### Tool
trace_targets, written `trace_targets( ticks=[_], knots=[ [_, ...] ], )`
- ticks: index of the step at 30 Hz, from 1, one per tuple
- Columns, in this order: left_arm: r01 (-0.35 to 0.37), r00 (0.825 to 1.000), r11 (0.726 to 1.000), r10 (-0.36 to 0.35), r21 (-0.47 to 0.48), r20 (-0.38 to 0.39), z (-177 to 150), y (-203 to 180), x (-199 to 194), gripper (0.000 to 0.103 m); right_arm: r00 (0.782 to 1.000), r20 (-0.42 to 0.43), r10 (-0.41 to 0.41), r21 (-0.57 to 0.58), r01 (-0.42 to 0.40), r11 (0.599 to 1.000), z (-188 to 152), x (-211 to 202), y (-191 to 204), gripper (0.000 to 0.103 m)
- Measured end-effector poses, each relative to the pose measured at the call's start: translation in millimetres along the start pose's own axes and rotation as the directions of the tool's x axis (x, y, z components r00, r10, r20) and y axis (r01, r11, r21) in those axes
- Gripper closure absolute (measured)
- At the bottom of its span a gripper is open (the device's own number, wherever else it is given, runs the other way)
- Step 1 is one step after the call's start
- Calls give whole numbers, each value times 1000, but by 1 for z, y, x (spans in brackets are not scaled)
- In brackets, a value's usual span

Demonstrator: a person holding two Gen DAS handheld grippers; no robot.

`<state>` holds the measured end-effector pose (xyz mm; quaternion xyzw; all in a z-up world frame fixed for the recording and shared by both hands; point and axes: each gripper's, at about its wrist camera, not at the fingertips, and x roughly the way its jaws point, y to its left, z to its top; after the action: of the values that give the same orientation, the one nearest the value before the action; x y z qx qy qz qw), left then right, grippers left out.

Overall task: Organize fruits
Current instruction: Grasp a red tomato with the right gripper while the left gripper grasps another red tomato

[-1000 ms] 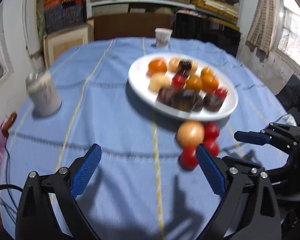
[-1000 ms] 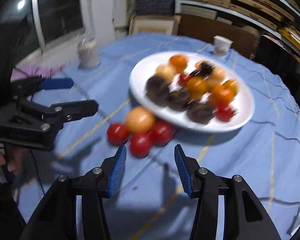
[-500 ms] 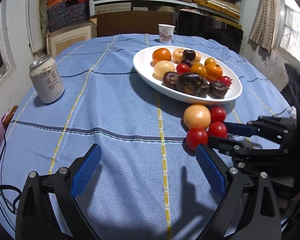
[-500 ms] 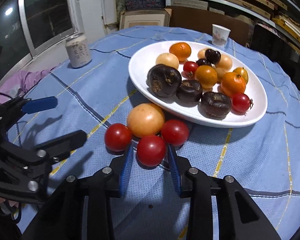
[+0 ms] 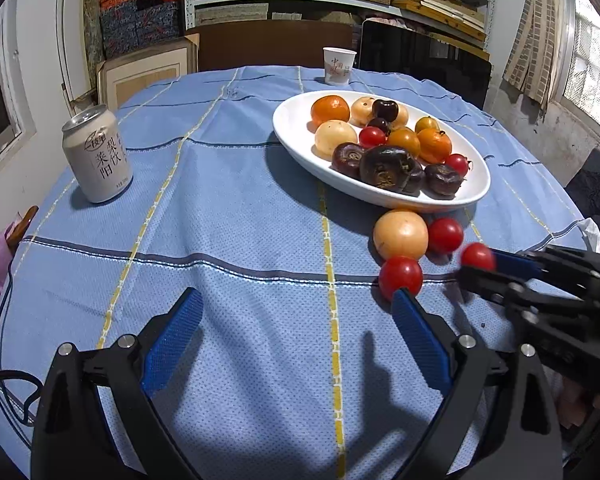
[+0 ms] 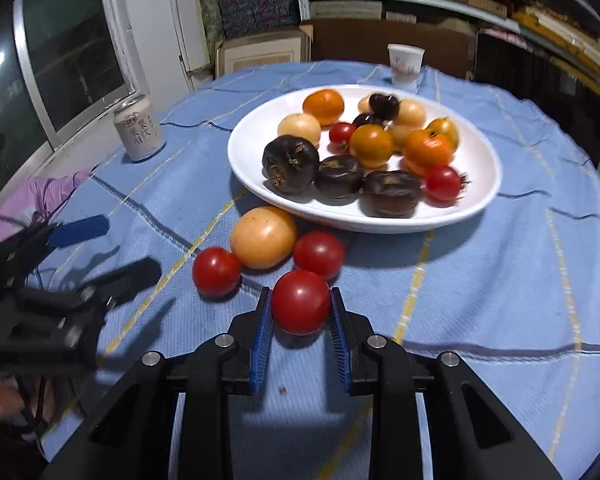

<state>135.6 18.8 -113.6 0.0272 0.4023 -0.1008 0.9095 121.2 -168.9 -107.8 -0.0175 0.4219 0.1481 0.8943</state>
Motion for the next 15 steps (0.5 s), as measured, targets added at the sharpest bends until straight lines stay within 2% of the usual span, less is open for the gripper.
trace_targets(
  ticks=[7,11,12,14,15],
  knots=[
    [15,1000,991,-12,131,-20,1,-40,7,10,999,47,5,17,-6,1000,-24,-32,-8,75],
    [-6,1000,982,11,191,-24,6,-62,18,10,998,57,20,39,-22,999,-27,-36,-13,75],
    [-5,999,981,11,192,-30,7,-63,20,12,998,55,21,43,-24,999,-27,-35,-14,75],
    [3,999,984,7,177,-53,11,-63,27,24,998,56,28,54,-31,998,-29,-36,-17,75],
    [10,998,986,1,167,-65,13,-63,31,26,998,58,33,58,-37,998,-29,-36,-18,75]
  ],
)
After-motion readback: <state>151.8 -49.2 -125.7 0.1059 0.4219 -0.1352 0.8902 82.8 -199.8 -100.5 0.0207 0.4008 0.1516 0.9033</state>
